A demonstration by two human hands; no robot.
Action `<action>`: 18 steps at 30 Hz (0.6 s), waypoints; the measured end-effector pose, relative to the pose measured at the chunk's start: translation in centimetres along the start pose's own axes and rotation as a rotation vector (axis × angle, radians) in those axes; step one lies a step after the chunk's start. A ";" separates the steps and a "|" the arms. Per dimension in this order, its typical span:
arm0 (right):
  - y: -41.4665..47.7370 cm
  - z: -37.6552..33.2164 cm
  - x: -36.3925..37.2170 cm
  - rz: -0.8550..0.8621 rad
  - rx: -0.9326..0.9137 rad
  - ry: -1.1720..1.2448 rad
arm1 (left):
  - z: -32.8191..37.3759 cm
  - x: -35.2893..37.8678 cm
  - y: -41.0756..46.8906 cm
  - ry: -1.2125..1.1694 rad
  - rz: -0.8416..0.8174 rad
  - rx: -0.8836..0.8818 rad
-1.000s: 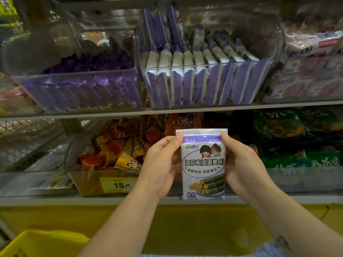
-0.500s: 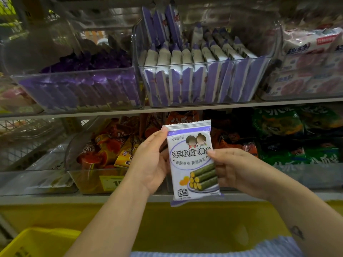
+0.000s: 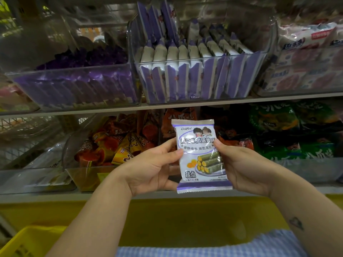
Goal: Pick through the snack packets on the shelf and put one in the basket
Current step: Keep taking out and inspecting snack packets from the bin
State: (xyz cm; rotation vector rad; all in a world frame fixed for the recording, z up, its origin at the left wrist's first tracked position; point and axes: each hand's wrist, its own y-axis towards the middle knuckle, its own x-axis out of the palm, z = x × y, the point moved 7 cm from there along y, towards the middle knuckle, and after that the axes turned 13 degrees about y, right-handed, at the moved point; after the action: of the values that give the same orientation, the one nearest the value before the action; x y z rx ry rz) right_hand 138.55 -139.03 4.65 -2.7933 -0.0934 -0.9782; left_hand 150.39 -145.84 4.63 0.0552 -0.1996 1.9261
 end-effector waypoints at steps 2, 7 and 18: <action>-0.1 0.1 0.2 -0.020 0.021 0.030 | -0.1 -0.1 0.0 -0.012 -0.021 0.004; -0.3 -0.5 0.2 -0.003 -0.081 -0.053 | 0.4 -0.8 0.3 0.026 0.141 0.069; -0.7 -2.0 1.2 0.025 -0.364 -0.271 | 1.6 0.5 1.1 0.351 0.530 0.329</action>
State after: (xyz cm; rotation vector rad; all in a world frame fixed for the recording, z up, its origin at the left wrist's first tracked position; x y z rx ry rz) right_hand 138.16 -138.76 7.01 -3.2378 0.0938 -0.6596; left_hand 149.07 -146.03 6.19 -0.1299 0.3755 2.4392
